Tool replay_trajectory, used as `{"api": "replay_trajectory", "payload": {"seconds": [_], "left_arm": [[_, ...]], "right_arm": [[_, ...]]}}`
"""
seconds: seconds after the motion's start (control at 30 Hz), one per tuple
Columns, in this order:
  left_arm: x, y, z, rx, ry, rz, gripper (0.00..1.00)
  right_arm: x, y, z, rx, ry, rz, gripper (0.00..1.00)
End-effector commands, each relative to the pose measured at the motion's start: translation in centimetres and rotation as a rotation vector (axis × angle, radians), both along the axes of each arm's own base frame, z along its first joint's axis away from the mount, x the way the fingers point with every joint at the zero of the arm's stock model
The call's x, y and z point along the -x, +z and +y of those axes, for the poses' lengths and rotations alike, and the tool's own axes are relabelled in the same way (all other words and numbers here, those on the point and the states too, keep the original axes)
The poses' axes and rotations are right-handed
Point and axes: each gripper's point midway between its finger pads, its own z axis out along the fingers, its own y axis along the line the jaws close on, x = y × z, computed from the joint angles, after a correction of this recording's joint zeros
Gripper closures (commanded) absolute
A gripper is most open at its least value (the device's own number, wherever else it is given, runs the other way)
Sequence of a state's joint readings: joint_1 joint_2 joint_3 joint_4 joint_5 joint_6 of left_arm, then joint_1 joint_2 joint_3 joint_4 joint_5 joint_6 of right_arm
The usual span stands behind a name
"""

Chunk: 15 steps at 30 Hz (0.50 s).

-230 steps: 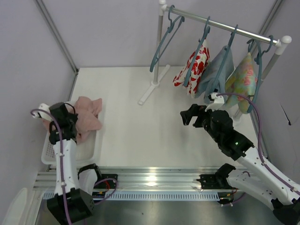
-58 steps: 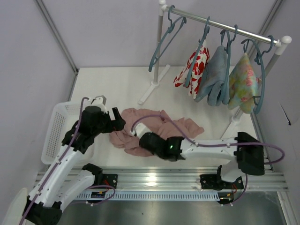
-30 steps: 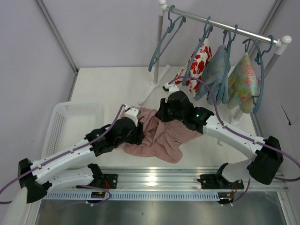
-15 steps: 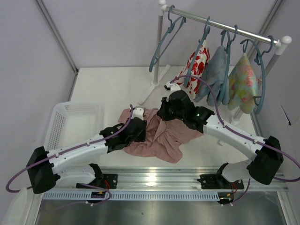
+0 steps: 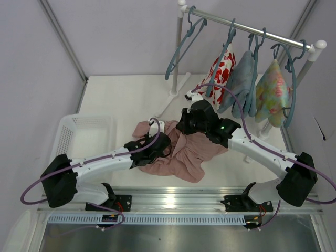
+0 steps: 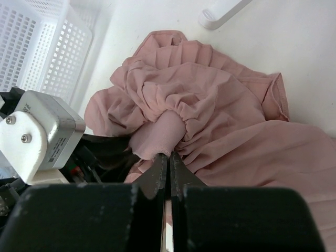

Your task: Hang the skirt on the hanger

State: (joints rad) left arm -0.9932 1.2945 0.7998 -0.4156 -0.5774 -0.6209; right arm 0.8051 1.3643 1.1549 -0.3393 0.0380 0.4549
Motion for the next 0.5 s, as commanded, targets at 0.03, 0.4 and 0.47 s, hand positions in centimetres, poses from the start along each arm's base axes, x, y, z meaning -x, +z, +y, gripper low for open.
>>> {"api": "replay_trajectory", "payload": {"seconds": [0.03,0.4,0.47], "left_arm": [[-1.9,1.4,0.4,0.013,0.105,-0.111,0.83],[-1.3,10.4,0.9,0.051,-0.031,-0.111,1.00],[-0.3,13.7,1.2,0.076,-0.078,-0.076,1.00]], "right_arm": [[-0.7,2.3,0.6,-0.059,-0.002,-0.038,1.00],[-1.2,2.1,0.1,0.015,-0.014,-0.029,1.00],[-1.1,2.9,0.1,0.030,-0.014,-0.015,1.00]]}}
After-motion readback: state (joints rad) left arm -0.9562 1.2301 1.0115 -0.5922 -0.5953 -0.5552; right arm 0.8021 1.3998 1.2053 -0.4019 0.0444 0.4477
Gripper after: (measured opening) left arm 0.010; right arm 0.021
